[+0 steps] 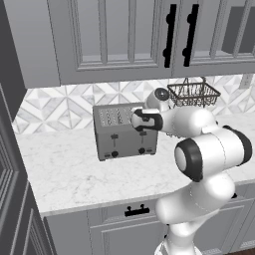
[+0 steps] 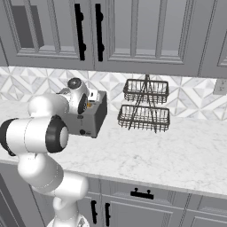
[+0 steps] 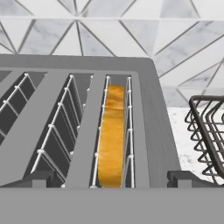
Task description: Start the toaster. Once the lever pops up, take the bread to the plate on the dining counter.
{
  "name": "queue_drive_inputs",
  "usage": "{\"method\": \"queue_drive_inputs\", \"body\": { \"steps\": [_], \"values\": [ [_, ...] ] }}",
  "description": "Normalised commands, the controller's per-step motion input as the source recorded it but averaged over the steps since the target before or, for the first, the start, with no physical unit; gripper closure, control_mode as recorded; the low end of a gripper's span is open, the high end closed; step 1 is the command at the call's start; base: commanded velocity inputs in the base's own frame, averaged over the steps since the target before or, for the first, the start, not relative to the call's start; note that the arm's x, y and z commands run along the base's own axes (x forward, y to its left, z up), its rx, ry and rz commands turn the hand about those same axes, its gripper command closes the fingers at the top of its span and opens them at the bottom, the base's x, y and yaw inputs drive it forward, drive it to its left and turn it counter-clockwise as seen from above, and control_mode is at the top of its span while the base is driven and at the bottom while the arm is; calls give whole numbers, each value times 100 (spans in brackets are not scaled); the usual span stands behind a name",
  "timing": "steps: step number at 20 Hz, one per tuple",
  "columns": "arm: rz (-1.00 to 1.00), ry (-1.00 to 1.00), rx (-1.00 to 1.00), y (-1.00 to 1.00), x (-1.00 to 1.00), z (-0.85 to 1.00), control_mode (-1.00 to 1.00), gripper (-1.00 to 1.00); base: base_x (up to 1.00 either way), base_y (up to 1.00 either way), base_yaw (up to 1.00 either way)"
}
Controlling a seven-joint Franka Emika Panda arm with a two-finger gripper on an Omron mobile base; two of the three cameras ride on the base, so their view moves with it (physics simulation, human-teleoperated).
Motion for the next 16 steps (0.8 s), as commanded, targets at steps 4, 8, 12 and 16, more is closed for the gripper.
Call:
{"method": "queue_drive_inputs", "body": {
  "steps": [4, 8, 12, 16],
  "values": [
    [0, 0, 0, 0, 9, 0, -100, -100, 0, 0, 0],
    [0, 0, 0, 0, 8, 0, -100, -100, 0, 0, 0],
    [0, 0, 0, 0, 6, 0, -100, -100, 0, 0, 0],
    [0, 0, 0, 0, 1, 0, -100, -100, 0, 0, 0]
  ]
}}
